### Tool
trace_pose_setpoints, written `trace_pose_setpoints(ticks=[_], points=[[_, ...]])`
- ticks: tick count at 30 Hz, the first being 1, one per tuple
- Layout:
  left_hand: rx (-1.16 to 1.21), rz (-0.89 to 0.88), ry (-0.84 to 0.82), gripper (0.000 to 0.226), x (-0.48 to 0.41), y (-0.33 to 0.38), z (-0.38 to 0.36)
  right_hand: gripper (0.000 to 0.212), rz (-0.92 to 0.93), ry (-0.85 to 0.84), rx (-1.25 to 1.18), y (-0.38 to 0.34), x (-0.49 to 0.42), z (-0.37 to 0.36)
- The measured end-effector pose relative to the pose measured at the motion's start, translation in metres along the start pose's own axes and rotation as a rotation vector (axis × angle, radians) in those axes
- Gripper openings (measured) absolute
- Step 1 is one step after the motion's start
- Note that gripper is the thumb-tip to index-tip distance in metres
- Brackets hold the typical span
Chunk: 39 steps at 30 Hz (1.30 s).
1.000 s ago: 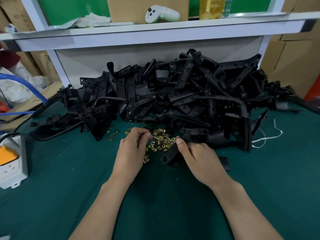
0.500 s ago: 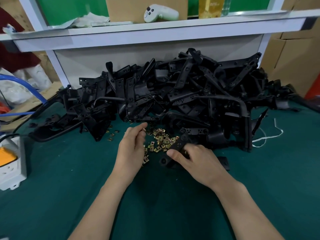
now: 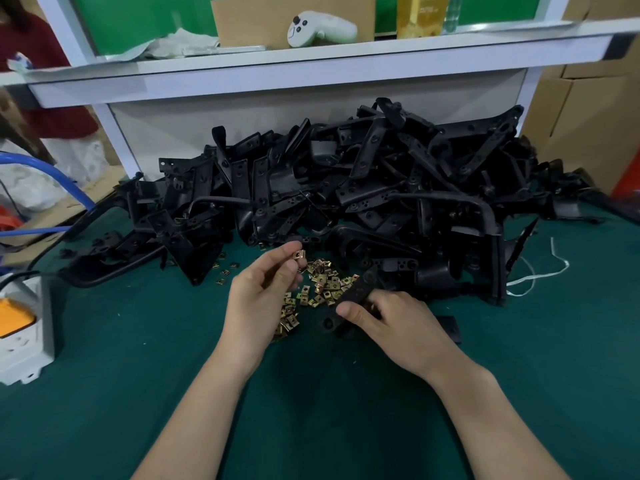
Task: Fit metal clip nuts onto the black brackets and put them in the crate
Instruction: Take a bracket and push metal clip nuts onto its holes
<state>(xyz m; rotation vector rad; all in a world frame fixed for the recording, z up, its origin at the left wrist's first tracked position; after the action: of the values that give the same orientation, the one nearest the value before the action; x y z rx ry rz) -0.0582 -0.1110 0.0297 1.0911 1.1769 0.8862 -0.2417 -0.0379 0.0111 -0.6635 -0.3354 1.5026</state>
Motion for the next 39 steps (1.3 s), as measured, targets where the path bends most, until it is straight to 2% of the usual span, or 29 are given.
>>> trace_pose_setpoints(ticks=[5, 10, 13, 19, 22, 26, 30, 39], points=[[0.031, 0.047, 0.027, 0.019, -0.002, -0.007, 0.003, 0.054, 0.011, 0.008, -0.004, 0.0, 0.0, -0.001], [0.145, 0.099, 0.04, 0.03, -0.002, -0.01, 0.002, 0.069, 0.007, 0.01, 0.005, 0.001, -0.001, -0.001], [0.226, 0.125, 0.039, 0.035, -0.003, -0.012, 0.002, 0.07, 0.004, 0.006, 0.002, 0.0, -0.001, -0.001], [0.274, 0.17, 0.024, 0.024, -0.004, -0.016, 0.001, 0.072, -0.005, -0.004, 0.002, 0.0, 0.0, -0.001], [0.311, 0.174, -0.018, 0.026, -0.003, -0.014, -0.003, 0.07, -0.007, 0.004, 0.006, 0.0, 0.0, 0.0], [0.249, 0.135, -0.063, 0.021, 0.0, -0.011, -0.008, 0.055, 0.0, 0.021, 0.016, 0.0, -0.001, 0.0], [0.186, 0.103, -0.108, 0.024, 0.002, -0.007, -0.014, 0.073, -0.01, 0.013, 0.027, 0.001, -0.001, 0.0], [0.069, 0.115, -0.158, 0.026, 0.006, -0.012, -0.022, 0.08, -0.013, -0.012, 0.036, 0.0, -0.002, -0.002]])
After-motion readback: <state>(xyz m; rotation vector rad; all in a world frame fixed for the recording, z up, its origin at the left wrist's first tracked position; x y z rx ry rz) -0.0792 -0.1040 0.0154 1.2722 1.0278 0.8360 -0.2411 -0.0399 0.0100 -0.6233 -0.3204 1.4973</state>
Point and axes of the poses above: each hand's wrist, its own x-axis away from the middle knuckle, its own z-axis out of the back of the hand, y = z × x, the point moved 8 cm from there along -x, towards the middle knuckle, and after that the axes turned 2 degrees about -x, right-handed, at the moved point
